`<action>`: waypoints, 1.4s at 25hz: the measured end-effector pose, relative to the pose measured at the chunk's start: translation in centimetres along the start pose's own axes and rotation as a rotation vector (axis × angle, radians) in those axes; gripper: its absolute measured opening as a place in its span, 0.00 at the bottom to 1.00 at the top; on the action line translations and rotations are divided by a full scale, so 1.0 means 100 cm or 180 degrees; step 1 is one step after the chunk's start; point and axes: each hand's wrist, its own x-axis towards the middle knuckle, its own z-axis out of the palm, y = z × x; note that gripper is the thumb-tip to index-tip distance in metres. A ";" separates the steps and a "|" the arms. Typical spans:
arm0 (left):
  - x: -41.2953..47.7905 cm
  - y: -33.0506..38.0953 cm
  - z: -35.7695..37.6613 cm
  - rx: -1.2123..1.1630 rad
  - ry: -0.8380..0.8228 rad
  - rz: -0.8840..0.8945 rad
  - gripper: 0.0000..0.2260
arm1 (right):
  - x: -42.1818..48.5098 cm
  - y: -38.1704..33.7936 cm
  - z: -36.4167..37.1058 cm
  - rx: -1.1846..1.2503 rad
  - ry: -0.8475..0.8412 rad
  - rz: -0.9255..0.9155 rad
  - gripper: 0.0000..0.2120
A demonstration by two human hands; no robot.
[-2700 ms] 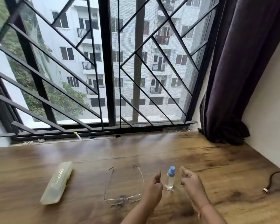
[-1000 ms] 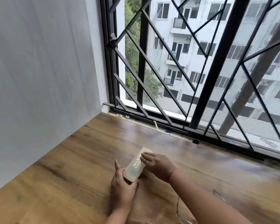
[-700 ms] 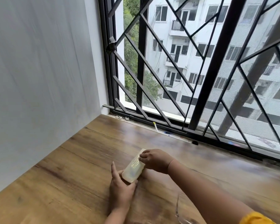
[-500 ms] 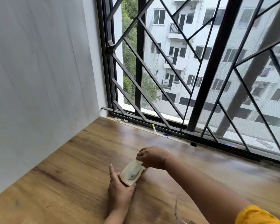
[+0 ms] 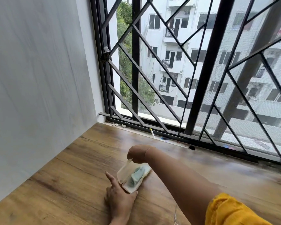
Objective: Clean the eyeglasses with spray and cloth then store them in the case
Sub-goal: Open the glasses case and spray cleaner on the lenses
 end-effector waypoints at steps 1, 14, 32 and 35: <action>0.000 0.001 -0.001 0.0071 -0.0011 -0.0047 0.61 | 0.002 -0.001 0.001 -0.0010 0.0019 0.0023 0.12; 0.007 -0.003 0.000 -0.0102 -0.0107 -0.0203 0.61 | -0.009 0.001 0.033 0.0140 0.0653 -0.0151 0.23; 0.001 0.001 -0.001 -0.0303 0.0197 -0.0113 0.58 | -0.065 0.008 0.064 0.0539 0.0775 0.0283 0.29; 0.002 -0.005 0.003 -0.0258 0.0203 -0.0109 0.55 | -0.072 0.006 0.068 0.0554 0.0681 0.0321 0.28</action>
